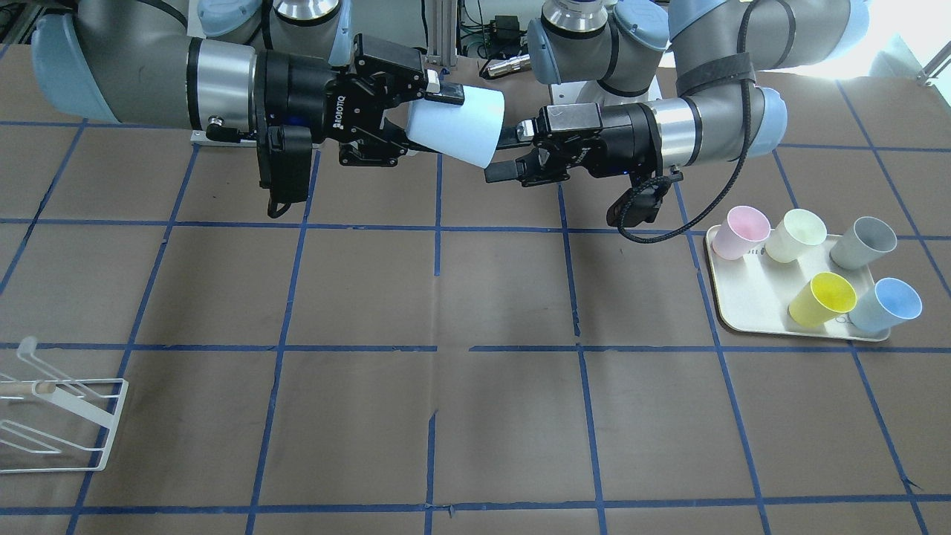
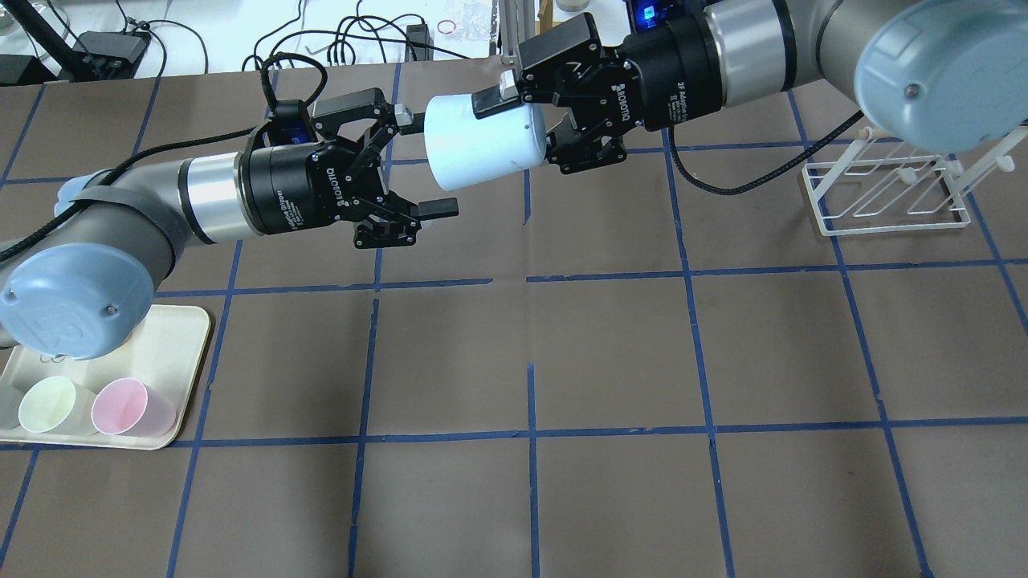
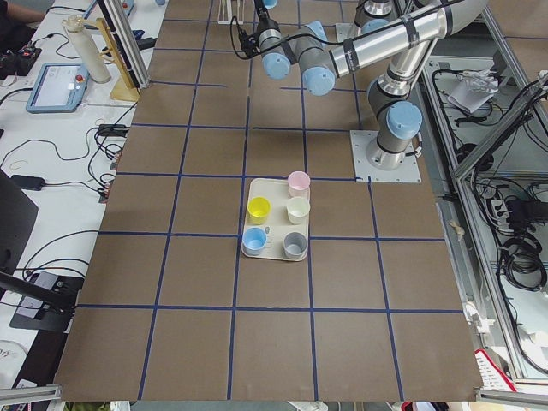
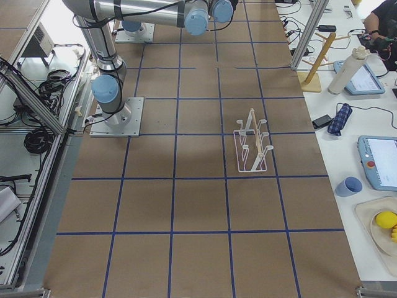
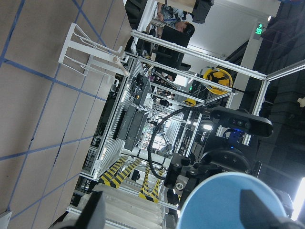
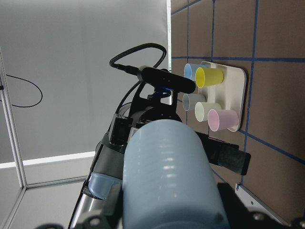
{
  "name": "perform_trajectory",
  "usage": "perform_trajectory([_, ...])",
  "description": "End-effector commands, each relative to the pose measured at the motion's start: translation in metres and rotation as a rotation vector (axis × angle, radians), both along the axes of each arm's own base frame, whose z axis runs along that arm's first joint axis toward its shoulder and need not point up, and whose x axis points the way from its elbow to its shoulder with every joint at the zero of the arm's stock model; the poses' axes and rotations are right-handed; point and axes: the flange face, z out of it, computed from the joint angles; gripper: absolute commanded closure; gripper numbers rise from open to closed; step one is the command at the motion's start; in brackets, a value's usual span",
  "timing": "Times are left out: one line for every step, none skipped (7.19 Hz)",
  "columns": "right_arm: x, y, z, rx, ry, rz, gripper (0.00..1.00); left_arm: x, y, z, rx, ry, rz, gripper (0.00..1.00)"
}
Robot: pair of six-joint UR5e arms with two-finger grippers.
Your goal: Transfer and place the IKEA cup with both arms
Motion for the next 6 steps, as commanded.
perform_trajectory([0.0,0.002,0.002,0.001,0.001,0.0,0.71,-0.004,0.008,-0.001,-0.001,0.002,-0.006,0.01])
perform_trajectory([0.0,0.003,0.002,0.004,0.001,0.001,0.71,-0.005,0.01,0.001,-0.007,0.002,-0.005,0.09])
perform_trajectory([0.0,0.002,0.001,0.005,0.002,0.001,0.71,-0.007,0.012,0.003,-0.011,0.005,-0.009,0.24])
perform_trajectory([0.0,0.004,0.003,0.005,0.004,0.002,0.71,-0.012,0.016,0.002,-0.007,0.045,0.001,0.27])
perform_trajectory([0.0,0.004,0.004,0.002,0.002,0.001,0.71,-0.014,0.018,-0.001,-0.002,0.054,0.003,0.36])
perform_trajectory([0.0,0.005,0.004,-0.001,0.002,0.002,0.71,-0.013,0.018,0.001,-0.008,0.053,0.004,0.46])
